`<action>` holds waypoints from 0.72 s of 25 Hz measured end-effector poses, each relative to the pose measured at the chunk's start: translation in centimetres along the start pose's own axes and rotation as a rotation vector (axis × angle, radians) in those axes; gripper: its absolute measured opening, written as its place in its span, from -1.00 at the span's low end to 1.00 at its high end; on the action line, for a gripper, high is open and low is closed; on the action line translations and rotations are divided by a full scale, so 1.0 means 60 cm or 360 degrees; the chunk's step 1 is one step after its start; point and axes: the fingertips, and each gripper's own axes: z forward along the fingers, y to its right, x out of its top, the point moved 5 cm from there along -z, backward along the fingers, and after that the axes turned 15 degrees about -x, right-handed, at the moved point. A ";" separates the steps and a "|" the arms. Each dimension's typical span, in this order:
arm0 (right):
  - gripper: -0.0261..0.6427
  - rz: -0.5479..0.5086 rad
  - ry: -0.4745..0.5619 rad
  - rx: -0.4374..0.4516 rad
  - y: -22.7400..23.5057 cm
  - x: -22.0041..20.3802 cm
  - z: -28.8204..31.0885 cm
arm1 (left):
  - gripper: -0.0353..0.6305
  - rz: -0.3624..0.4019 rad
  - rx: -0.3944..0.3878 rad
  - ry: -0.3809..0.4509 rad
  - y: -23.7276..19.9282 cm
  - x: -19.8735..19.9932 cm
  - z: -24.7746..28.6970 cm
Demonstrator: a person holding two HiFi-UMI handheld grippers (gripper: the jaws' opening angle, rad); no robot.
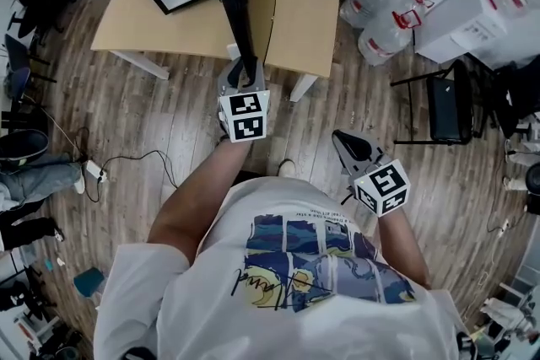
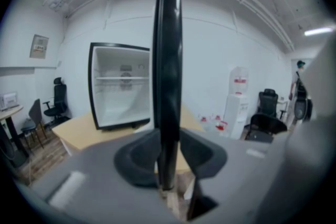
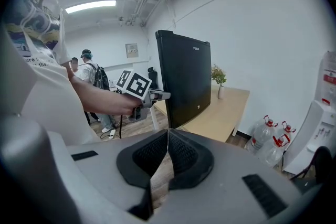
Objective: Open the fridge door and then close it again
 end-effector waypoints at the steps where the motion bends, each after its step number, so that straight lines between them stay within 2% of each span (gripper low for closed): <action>1: -0.88 -0.0003 0.0001 0.0004 0.005 -0.002 -0.004 | -0.52 -0.0003 0.0009 0.0001 0.006 0.000 0.002; 9: -0.88 0.0000 -0.0014 0.0003 0.039 -0.031 -0.031 | -0.52 -0.0001 0.0068 -0.0003 0.056 0.000 0.023; 18: -0.88 0.0008 -0.0019 -0.0032 0.062 -0.045 -0.052 | -0.53 -0.0007 0.0026 -0.0016 0.116 0.007 0.050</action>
